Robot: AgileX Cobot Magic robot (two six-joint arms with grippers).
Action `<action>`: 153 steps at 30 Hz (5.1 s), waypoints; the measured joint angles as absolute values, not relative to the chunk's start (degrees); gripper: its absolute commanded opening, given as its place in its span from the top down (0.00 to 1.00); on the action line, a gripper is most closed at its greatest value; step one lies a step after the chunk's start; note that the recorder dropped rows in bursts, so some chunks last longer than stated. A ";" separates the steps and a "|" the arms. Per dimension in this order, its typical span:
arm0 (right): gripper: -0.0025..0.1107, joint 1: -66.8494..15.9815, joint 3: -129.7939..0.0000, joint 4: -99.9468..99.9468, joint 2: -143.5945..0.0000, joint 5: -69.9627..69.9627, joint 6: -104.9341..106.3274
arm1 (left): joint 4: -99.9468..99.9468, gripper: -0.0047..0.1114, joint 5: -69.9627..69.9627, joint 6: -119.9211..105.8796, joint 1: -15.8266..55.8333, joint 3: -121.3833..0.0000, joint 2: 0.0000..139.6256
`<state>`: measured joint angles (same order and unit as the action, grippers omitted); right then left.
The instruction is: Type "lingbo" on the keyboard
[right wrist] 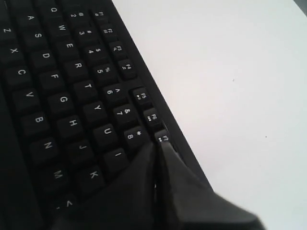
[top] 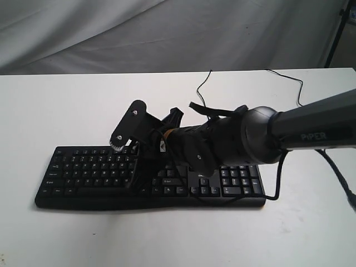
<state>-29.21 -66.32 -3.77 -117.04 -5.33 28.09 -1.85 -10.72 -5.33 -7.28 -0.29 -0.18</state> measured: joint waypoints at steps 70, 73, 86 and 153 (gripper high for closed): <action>0.98 -29.67 -35.45 -11.24 -75.03 -15.07 26.84 | -1.85 0.95 -10.72 -5.33 -7.28 -0.29 -0.18; 0.98 -30.01 -30.37 -11.89 -67.69 -15.07 26.84 | -1.85 0.95 -10.72 -5.33 -7.28 -0.29 -0.18; 0.98 -30.01 -23.37 -12.37 -56.11 -11.42 21.43 | -1.85 0.95 -10.72 -5.33 -7.28 -0.29 -0.18; 0.98 2.97 -0.16 -5.72 -4.77 -5.96 8.91 | -1.85 0.95 -10.72 -5.33 -7.28 -0.29 -0.18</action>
<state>2.97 -0.16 -5.72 -4.77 -5.96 8.91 -1.85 -10.72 -5.33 -7.28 -0.29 -0.18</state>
